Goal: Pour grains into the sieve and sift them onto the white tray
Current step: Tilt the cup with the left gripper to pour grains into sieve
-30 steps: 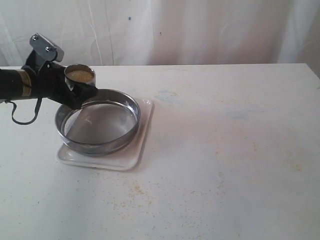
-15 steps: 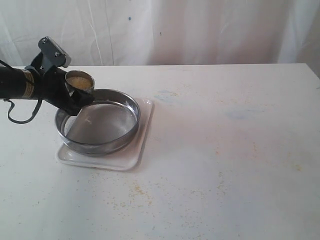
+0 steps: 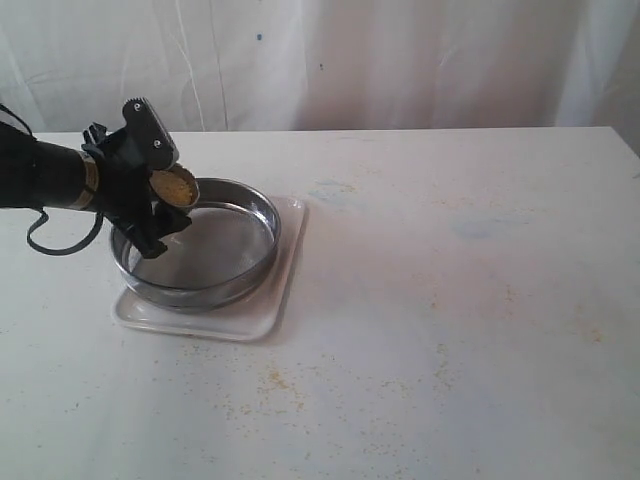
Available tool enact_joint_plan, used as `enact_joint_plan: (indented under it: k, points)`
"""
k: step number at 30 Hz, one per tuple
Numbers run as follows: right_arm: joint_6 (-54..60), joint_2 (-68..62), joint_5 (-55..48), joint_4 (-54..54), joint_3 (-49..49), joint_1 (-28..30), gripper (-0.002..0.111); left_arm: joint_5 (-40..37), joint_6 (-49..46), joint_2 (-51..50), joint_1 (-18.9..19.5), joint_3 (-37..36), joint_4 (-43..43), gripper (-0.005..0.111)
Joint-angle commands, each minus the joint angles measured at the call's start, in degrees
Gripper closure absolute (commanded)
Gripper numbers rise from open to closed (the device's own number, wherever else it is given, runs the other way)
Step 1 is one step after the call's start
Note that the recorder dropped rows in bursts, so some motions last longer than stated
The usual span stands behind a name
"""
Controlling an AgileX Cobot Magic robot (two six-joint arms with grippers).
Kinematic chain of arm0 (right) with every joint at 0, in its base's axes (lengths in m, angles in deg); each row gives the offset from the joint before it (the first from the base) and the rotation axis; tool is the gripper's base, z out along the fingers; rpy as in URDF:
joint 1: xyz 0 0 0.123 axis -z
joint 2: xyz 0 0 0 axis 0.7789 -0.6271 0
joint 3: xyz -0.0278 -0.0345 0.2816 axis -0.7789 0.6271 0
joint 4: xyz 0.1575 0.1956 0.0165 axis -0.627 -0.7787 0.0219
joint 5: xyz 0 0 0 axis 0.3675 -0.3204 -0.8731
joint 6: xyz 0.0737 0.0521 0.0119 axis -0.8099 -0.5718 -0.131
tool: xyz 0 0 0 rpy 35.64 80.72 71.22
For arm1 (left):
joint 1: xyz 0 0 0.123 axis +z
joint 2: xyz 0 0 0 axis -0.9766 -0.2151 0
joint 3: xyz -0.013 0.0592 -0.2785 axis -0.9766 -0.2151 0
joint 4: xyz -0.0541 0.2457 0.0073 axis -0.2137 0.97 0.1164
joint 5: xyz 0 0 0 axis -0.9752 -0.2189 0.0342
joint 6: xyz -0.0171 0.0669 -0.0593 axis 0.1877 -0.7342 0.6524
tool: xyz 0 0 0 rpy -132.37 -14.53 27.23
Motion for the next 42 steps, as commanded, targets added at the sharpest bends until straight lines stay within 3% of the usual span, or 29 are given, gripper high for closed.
enact_joint_plan:
  k: [1,10,34,38,42]
  points:
    - [0.11,0.3,0.7,0.36,0.1,0.31,0.108,-3.57,-0.38,0.95,-1.37,0.61,1.13,0.107]
    - [0.11,0.3,0.7,0.36,0.1,0.31,0.108,-10.08,-11.15,0.95,-3.58,0.61,1.13,0.107]
    - [0.11,0.3,0.7,0.36,0.1,0.31,0.108,-14.36,-37.28,0.95,-3.58,0.61,1.13,0.107]
    - [0.11,0.3,0.7,0.36,0.1,0.31,0.108,-20.73,-46.45,0.95,-6.78,0.61,1.13,0.107]
    - [0.11,0.3,0.7,0.36,0.1,0.31,0.108,-23.87,-49.55,0.62,-9.03,0.61,1.13,0.107]
